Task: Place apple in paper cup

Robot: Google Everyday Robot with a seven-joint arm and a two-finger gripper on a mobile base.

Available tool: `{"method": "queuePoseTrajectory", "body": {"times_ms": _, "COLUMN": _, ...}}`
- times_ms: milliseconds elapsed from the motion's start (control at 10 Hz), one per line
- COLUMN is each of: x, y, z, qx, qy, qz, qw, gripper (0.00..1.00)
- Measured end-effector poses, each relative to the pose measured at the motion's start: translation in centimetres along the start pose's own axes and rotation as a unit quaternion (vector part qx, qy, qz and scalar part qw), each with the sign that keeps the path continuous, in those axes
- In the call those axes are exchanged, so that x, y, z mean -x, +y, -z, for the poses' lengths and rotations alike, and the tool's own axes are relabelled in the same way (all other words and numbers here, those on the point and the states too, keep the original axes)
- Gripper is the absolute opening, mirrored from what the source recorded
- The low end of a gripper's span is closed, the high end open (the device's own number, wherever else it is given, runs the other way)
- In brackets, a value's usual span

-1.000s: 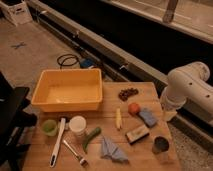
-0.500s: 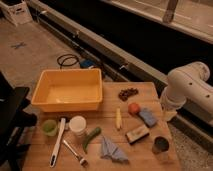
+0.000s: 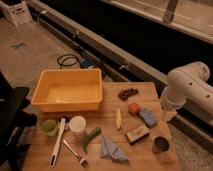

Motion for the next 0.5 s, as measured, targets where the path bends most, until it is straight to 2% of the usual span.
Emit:
{"method": "queuePoseTrajectory", "body": {"times_ms": 100, "x": -0.2, "y": -0.1, "z": 0.1, "qx": -0.003, "qy": -0.001, "qz": -0.001, "qw": 1.0, "gripper": 0.65}}
{"method": "queuePoseTrajectory", "body": {"times_ms": 300, "x": -0.8, "y": -1.4, "z": 0.0, "qx": -0.025, "qy": -0.009, "qz": -0.011, "qw": 0.9996, "gripper": 0.65}}
{"method": "queuePoseTrajectory", "body": {"times_ms": 500, "x": 0.6, "y": -4.3, "z": -1.2, "qx": -0.037, "qy": -0.037, "qz": -0.019, "qw": 0.9984, "gripper": 0.65}}
